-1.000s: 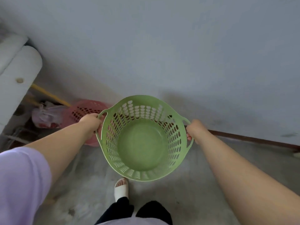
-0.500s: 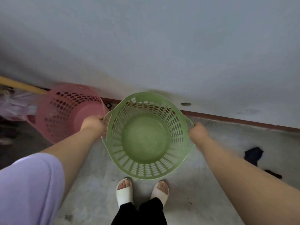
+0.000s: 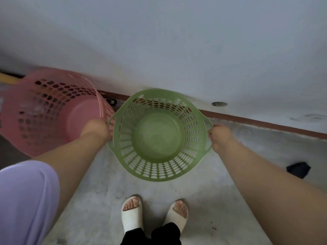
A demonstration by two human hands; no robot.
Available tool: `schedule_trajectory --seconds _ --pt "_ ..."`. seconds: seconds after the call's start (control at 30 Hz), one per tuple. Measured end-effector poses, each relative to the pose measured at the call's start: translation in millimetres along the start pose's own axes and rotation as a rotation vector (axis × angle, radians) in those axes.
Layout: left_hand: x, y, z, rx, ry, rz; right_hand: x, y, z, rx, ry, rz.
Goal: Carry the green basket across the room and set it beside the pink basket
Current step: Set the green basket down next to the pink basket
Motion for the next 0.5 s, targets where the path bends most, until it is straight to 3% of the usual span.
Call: schedule_trajectory --seconds 0.27,0.5 --pt "-5.2 -19.5 1.0 0.032 0.095 -0.054 -1.3 -16.4 13.3 0.094 -0.059 0.041" --pt "-3.5 -15.7 1.1 0.04 0.048 -0.005 8.3 -34.1 11.9 0.054 0.194 0.082"
Point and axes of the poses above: each hand's wrist, its own y-axis away from the middle knuckle, its own z-axis out of the palm, x = y × z, the point moved 1 cm from there along -y, towards the middle knuckle, and after that the axes turned 1 degree about -x, right-handed, at the moved point
